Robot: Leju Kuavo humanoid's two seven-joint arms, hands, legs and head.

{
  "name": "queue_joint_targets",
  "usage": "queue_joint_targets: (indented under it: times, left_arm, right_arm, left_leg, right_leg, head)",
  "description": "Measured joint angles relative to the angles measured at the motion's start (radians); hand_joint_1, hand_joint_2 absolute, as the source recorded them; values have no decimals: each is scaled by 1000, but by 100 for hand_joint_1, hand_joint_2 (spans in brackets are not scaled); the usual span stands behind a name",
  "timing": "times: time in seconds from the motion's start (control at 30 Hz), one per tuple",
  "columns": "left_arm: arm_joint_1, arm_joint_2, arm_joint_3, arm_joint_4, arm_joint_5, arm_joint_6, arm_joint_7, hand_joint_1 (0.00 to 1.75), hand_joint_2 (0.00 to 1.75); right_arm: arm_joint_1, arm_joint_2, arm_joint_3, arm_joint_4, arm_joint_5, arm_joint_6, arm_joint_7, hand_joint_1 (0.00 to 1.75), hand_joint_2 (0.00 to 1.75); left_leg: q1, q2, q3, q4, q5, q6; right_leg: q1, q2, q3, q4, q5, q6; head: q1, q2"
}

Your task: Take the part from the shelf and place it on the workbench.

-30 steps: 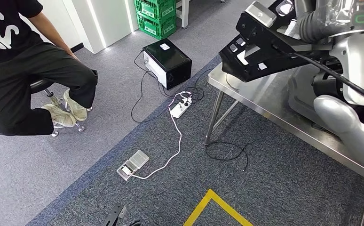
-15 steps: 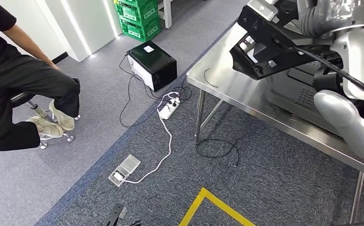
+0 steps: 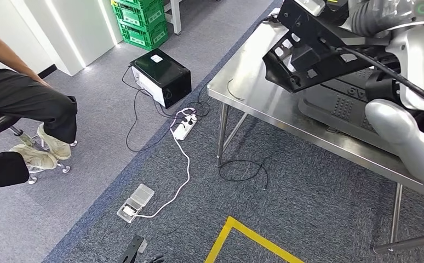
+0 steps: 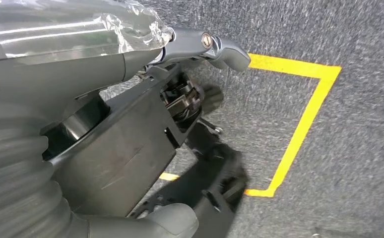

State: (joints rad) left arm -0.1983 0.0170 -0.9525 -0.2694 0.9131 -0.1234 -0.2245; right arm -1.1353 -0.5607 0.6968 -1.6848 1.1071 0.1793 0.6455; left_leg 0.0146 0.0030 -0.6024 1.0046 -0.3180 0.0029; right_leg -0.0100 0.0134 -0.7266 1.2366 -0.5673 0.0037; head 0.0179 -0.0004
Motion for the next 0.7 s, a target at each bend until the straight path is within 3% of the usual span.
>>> queue_joint_targets:
  times: [0.03,0.07,0.1,0.17,0.23,0.37,0.43,0.5,0.53,0.57,0.6,0.7]
  left_arm:
    - [1,0,0,0,0,0,0,0,175]
    - [1,0,0,0,0,0,0,0,175]
    - [0,0,0,0,0,0,0,0,175]
    - [0,-1,0,0,0,0,0,0,175]
    - [0,-2,0,0,0,0,0,0,175]
    - [-1,-2,0,0,-1,0,0,0,175]
    - [-1,-2,0,0,-1,1,-1,0,175]
    - [1,-2,0,0,-1,1,-1,0,175]
    - [3,-2,0,0,-1,1,-1,0,175]
    - [4,-2,0,0,-1,1,-1,0,175]
    - [4,-2,0,0,-1,1,-1,0,175]
    - [3,-2,0,0,-1,2,-1,0,175]
  right_arm:
    - [0,1,0,3,0,0,0,175,175]
    - [0,2,1,6,0,0,0,175,175]
    - [0,3,1,9,0,0,0,175,175]
    - [-4,4,1,14,0,0,0,175,175]
    - [-9,6,1,19,-1,0,0,175,175]
    - [-12,6,1,27,-2,-1,4,175,175]
    - [-15,8,1,29,-2,-2,4,175,175]
    - [-16,10,1,31,-2,-2,4,175,175]
    - [-15,11,2,34,-2,-2,4,175,175]
    - [-15,13,2,37,-2,-2,4,175,175]
    - [-16,15,3,39,-3,-2,4,175,175]
    - [-17,19,5,46,-3,-2,5,175,175]
  left_leg:
    - [0,5,0,1,-1,0]
    - [0,11,0,1,-2,-1]
    - [1,16,1,3,-4,-3]
    - [2,25,4,8,-10,-11]
    - [-1,31,4,15,-17,-21]
    - [-4,42,8,24,-30,-42]
    - [-2,28,-17,94,-75,-49]
    - [-2,12,-79,231,-140,-51]
    - [-2,9,-108,289,-158,-51]
    - [-2,8,-123,315,-156,-49]
    - [-3,6,-121,303,-135,-46]
    - [-7,-21,-49,118,-32,-26]
  right_leg:
    - [-2,-4,-23,47,-13,3]
    - [-5,-7,-30,60,-7,5]
    - [-7,-10,-17,33,16,7]
    - [-7,-32,51,-104,82,8]
    - [-1,-48,97,-203,111,0]
    - [1,-27,101,-217,112,-25]
    - [-2,-19,104,-221,114,-39]
    - [1,-8,105,-220,113,-47]
    - [3,0,105,-220,112,-49]
    - [5,8,105,-219,112,-50]
    - [6,16,105,-217,111,-51]
    - [10,40,104,-212,108,-50]
  head:
    - [4,0]
    - [9,0]
    - [13,0]
    - [22,0]
    - [29,0]
    - [19,0]
    - [7,0]
    - [-6,0]
    - [-12,0]
    - [-16,0]
    - [-19,0]
    - [-28,0]
